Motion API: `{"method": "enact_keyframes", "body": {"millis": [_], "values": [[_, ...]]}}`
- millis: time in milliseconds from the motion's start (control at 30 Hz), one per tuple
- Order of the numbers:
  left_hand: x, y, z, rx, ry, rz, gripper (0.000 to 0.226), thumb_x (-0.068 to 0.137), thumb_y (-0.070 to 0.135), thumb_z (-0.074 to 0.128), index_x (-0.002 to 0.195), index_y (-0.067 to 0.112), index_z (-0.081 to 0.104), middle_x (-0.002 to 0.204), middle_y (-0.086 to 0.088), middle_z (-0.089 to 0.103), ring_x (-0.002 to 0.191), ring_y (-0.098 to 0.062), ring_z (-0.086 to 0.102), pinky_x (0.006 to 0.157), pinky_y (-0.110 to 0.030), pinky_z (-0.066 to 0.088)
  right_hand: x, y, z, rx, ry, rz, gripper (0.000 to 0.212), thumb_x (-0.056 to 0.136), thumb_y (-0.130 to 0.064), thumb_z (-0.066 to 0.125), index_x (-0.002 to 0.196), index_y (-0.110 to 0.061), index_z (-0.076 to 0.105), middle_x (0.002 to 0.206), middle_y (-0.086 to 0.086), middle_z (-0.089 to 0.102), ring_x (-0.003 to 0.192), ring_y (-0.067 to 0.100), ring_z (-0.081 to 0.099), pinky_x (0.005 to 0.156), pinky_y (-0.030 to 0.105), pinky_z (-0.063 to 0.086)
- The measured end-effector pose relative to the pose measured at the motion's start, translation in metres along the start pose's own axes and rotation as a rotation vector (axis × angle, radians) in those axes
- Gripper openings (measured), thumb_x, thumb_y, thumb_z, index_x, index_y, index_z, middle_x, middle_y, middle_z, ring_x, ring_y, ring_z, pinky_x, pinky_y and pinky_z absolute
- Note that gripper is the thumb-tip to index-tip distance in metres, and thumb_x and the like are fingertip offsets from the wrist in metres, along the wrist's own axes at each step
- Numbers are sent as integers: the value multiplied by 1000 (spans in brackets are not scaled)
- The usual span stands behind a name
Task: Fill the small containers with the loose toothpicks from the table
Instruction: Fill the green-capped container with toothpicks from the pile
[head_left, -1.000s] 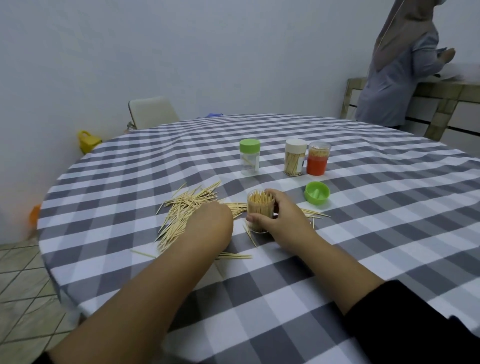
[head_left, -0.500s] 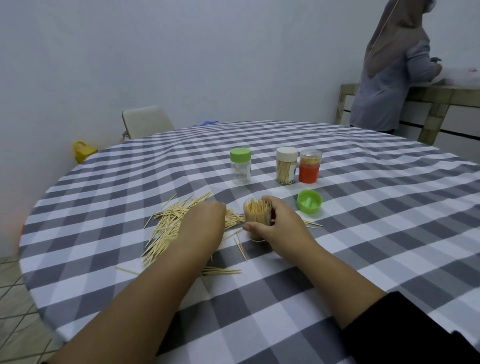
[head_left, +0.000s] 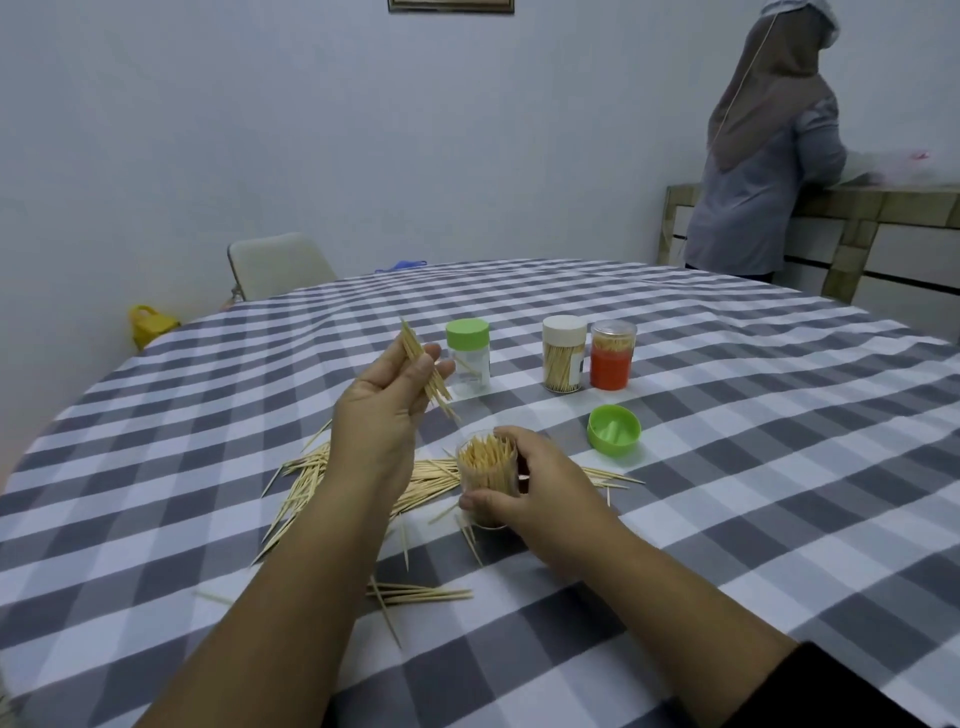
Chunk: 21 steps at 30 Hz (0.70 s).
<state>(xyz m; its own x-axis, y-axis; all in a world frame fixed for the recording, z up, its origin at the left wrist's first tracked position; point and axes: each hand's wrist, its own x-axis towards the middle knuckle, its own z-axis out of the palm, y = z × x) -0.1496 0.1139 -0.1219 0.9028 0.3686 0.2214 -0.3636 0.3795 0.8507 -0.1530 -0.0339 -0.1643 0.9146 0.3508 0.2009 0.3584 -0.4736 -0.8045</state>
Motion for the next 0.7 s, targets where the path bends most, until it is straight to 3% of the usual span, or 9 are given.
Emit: {"method": "enact_keyframes", "body": {"millis": [267, 400, 567, 700], "values": [[-10, -14, 10, 72, -150, -35, 26, 88, 3, 56, 109, 16, 65, 91, 2, 74, 86, -14, 70, 80, -26, 57, -2, -3, 0, 27, -5, -24, 69, 75, -33, 78, 133, -24, 43, 120, -8, 48, 111, 12, 50, 96, 29, 44], [-11, -14, 10, 48, -154, -32, 25, 87, 2, 55, 106, 15, 66, 90, 2, 74, 85, -15, 70, 81, -26, 57, -1, -2, 1, 27, -4, -38, 65, 74, -33, 78, 129, -26, 46, 119, -6, 51, 108, 11, 52, 95, 32, 46], [-10, -7, 10, -27, -144, 3, 23, 89, 2, 54, 105, 13, 65, 89, 2, 74, 83, -13, 71, 70, -23, 58, 2, 2, 3, 28, 13, -35, 62, 71, -35, 80, 125, -26, 50, 115, -6, 55, 103, 11, 55, 92, 32, 48], [-10, -10, 10, -2, -158, 3, 24, 89, 1, 54, 105, 14, 65, 89, 3, 74, 83, -13, 71, 74, -24, 58, 3, 3, 4, 31, 9, -37, 59, 71, -36, 80, 122, -27, 52, 113, -5, 57, 101, 11, 56, 90, 32, 49]]}}
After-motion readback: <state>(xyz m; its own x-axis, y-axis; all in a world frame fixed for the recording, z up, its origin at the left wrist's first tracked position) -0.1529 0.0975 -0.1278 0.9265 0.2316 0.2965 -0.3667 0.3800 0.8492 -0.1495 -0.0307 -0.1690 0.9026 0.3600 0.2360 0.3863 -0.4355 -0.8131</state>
